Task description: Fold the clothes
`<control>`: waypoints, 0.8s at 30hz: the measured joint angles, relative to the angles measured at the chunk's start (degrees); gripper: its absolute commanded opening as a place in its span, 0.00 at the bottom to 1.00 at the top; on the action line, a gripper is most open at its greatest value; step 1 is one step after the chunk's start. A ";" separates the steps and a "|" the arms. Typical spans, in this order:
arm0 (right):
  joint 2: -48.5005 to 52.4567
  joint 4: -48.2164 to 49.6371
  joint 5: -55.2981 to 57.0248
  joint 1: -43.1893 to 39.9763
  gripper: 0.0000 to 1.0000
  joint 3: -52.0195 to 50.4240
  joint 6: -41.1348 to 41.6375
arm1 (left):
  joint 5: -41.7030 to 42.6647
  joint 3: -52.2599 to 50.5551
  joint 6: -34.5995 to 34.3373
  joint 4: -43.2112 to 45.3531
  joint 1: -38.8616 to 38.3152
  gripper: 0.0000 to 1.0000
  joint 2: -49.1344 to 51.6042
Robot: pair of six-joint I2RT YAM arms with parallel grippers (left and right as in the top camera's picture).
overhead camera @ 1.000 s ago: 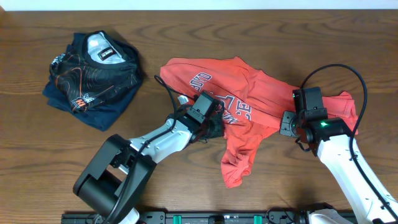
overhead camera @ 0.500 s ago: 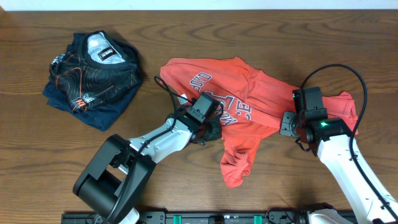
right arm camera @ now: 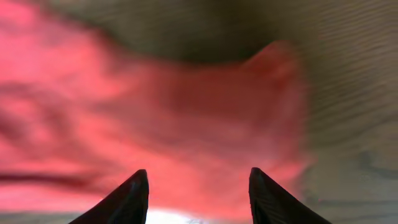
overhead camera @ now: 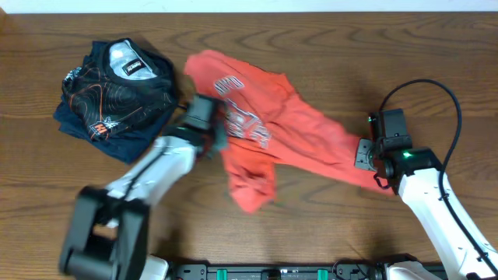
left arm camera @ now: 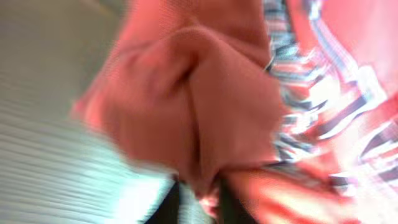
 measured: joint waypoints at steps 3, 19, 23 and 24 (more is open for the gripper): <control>0.07 -0.42 0.35 -2.51 0.49 0.00 -0.15 | 0.70 0.00 1.01 -1.44 6.01 0.63 -4.63; 7.87 -2.47 -16.02 -1.11 0.78 -0.02 -6.58 | 11.19 -0.37 2.29 -16.24 0.50 0.71 -6.45; 11.65 -0.87 -15.76 -1.07 0.79 -0.02 -7.15 | 11.41 -0.39 2.51 -15.02 -2.21 0.72 -5.75; 12.61 -0.87 -15.87 -1.07 0.80 -0.02 -7.30 | 11.45 -0.39 2.58 -14.93 -2.54 0.72 -5.29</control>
